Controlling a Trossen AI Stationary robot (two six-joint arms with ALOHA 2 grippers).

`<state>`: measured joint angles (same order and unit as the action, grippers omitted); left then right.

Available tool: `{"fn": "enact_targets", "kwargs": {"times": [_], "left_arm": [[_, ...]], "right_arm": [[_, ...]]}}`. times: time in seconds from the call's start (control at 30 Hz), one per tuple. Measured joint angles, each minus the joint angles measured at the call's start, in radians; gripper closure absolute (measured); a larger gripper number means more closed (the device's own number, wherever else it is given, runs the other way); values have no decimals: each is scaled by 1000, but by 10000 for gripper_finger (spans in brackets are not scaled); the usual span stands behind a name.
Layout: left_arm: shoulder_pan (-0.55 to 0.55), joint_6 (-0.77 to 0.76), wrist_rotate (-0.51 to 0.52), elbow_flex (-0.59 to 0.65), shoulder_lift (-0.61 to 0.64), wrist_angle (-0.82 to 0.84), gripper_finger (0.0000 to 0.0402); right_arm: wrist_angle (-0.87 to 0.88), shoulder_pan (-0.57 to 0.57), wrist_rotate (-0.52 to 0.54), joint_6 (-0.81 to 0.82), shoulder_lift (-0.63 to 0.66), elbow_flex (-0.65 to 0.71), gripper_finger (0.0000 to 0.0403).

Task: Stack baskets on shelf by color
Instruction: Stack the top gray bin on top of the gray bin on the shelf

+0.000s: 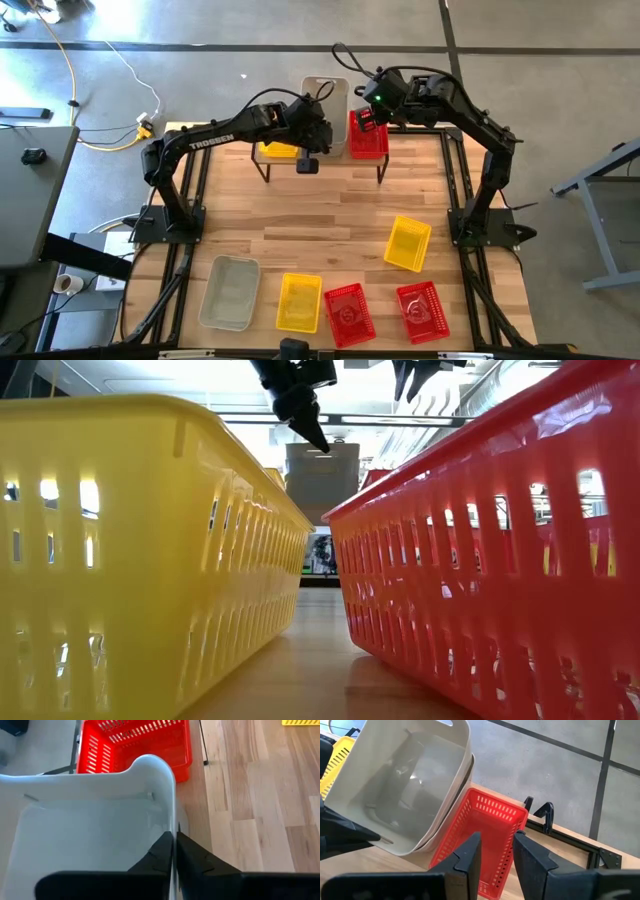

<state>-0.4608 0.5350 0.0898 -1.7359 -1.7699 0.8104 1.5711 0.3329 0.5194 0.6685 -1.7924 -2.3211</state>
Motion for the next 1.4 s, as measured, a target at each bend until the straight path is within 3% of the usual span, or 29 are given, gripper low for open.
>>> {"fn": "enact_targets", "kwargs": {"times": [0.53,1.4], "left_arm": [[25,-8,1,-115,1,62,399],[7,-74,-42,-117,-16,69,400]], "right_arm": [[0,-12,1,-15,0,0,307],[0,-20,-5,-19,0,0,307]]}}
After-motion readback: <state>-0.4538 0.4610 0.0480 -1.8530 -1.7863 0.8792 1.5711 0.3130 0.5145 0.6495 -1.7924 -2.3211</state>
